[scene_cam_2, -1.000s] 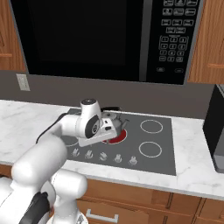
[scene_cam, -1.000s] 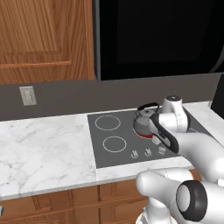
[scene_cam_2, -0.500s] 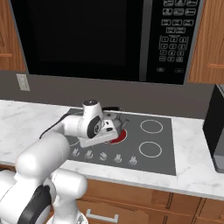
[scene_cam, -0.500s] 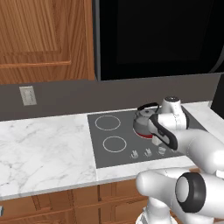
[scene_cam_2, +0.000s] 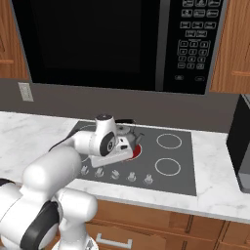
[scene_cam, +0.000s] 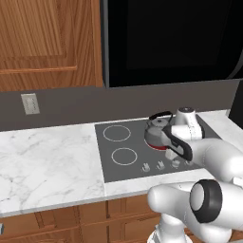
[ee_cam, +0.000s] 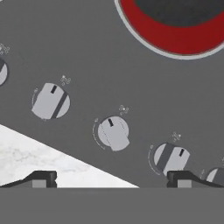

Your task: The kettle is done boiling. Turn off the stove, then wait for 300 timesteps before moving the kettle to the dining table.

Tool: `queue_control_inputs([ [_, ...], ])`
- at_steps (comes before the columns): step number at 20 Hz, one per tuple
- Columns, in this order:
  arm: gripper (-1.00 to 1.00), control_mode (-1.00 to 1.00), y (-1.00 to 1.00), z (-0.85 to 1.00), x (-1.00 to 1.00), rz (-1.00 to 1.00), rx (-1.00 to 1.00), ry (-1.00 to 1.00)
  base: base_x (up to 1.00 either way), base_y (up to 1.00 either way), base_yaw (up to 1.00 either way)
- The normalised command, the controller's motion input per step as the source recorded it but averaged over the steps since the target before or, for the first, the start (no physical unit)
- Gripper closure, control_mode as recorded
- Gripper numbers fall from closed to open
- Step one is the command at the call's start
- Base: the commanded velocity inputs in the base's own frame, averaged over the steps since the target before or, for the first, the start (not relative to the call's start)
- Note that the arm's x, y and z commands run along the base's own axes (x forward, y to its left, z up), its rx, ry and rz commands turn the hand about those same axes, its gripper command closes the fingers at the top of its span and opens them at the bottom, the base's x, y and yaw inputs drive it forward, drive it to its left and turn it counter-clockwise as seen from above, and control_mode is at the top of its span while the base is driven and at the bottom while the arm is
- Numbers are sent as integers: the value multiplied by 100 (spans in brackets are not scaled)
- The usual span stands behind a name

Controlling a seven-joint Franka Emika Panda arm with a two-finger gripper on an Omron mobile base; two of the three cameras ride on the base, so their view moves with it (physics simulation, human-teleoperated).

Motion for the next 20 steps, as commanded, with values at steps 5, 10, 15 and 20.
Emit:
queue_control_inputs([
  [5,-100,-100,0,-11,0,0,0,5,0,0,0],
  [10,-100,-100,0,-9,1,0,0,3,0,0,0],
  [15,-100,-100,-1,-8,0,0,0,1,0,0,0],
  [20,-100,-100,0,-7,1,0,0,0,0,0,0],
])
